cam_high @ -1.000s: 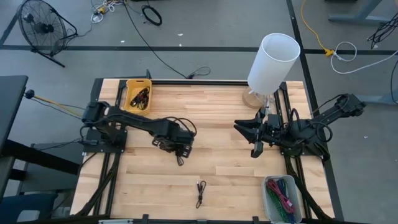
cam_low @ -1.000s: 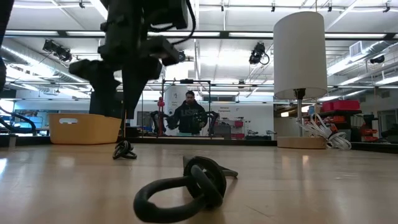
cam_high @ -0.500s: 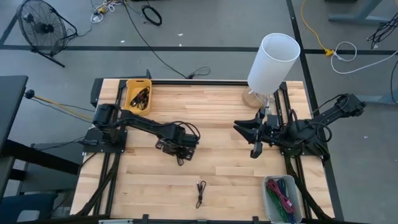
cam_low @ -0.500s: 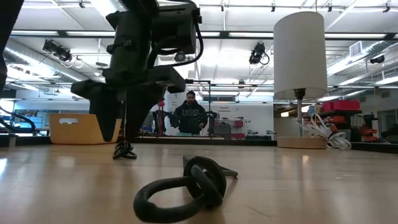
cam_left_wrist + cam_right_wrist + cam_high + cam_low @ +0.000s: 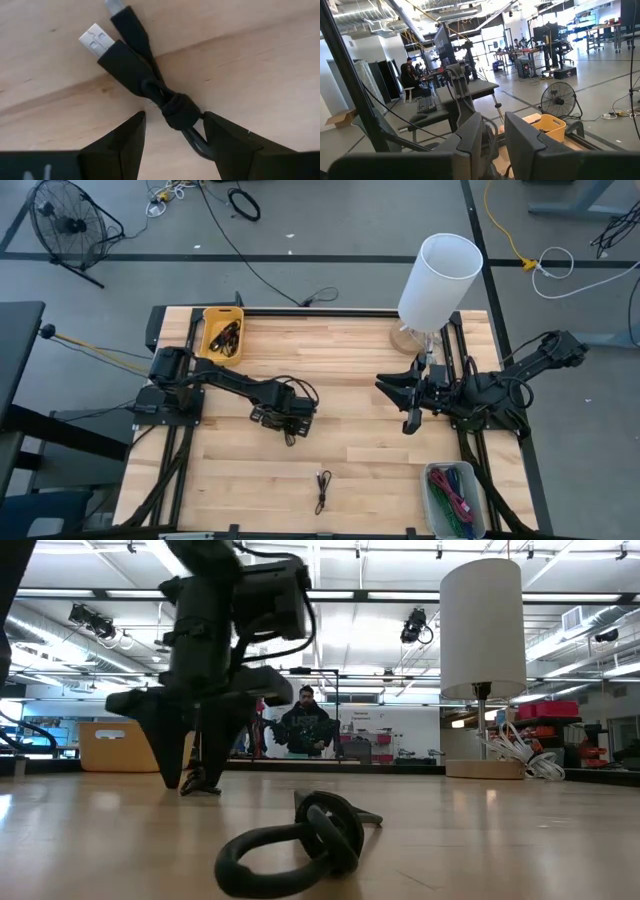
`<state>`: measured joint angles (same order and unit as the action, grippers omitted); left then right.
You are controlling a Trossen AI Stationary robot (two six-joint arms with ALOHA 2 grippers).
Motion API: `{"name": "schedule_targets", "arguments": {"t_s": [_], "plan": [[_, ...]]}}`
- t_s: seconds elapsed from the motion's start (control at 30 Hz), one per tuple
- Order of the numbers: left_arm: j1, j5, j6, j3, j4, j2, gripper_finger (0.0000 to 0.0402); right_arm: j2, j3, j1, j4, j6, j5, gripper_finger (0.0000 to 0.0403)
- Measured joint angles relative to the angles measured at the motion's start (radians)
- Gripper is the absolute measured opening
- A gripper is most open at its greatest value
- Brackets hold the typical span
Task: Pick & Place USB Port
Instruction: Put the black charger cable into the yellow bin
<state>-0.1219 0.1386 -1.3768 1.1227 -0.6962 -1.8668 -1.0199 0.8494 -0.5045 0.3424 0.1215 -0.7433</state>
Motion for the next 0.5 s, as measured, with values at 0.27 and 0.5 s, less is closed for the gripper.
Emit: {"name": "schedule_targets", "arguments": {"t_s": [0.27,0.5], "plan": [[0.003,0.052,0.05,-0.079,0.07,0.01,0.0127,0.0,0.0,0.0,0.0,-0.003,0.0,0.0084],[0.005,0.069,0.174,-0.038,0.018,0.011,0.0022,0.0,0.0,0.0,0.0,-0.005,0.0,0.0084]]}}
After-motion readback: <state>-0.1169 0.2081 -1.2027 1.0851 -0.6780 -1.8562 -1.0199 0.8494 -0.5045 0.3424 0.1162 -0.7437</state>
